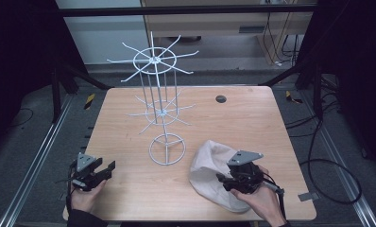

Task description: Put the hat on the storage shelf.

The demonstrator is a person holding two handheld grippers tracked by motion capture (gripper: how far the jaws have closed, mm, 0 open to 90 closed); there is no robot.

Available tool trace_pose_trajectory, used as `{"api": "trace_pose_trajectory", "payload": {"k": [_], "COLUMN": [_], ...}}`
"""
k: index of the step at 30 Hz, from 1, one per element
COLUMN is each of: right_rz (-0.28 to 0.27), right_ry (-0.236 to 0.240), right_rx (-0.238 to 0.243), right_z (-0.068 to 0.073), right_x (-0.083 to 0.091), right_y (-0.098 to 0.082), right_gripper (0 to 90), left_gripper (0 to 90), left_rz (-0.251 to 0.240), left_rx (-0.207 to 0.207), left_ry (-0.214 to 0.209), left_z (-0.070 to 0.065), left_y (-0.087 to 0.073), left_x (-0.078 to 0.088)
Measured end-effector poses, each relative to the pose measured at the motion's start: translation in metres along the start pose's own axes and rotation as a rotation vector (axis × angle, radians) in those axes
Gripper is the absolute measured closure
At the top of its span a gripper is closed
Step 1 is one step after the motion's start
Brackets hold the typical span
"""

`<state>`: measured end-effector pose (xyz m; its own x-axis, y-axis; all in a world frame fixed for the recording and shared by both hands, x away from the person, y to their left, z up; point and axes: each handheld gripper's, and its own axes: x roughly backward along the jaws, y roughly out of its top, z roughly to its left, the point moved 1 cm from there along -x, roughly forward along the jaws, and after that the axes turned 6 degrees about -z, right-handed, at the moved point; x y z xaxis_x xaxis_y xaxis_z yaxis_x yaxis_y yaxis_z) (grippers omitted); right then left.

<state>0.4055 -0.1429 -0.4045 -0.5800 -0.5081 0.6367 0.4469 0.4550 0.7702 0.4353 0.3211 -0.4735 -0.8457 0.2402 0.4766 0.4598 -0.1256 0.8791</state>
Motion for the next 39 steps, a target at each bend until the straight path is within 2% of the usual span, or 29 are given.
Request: {"api": "trace_pose_trajectory", "payload": {"k": [9,24,32,39], "right_rz": [0.047,0.114,0.138,0.136], "right_ry": [0.01,0.026,0.023,0.009], "right_rx": [0.006,0.015,0.027,0.023], "right_z": [0.0,-0.003,-0.003,-0.004], "right_x": [-0.011,-0.019,-0.025,-0.026], "right_y": [-0.004,-0.009,-0.011,-0.011], "right_gripper": [56.4,70.7,74.9,83.3], "left_gripper": [43.5,43.5,43.5,43.5], "left_rz": [0.0,0.008,0.011,0.013], "left_rx": [0.003,-0.003,-0.005,-0.007], "left_ry": [0.003,0.003,0.003,0.002], "left_z": [0.001,0.0,0.0,0.0], "left_y": [0.0,0.0,0.0,0.0], "left_x": [0.0,-0.001,-0.002,-0.002]}}
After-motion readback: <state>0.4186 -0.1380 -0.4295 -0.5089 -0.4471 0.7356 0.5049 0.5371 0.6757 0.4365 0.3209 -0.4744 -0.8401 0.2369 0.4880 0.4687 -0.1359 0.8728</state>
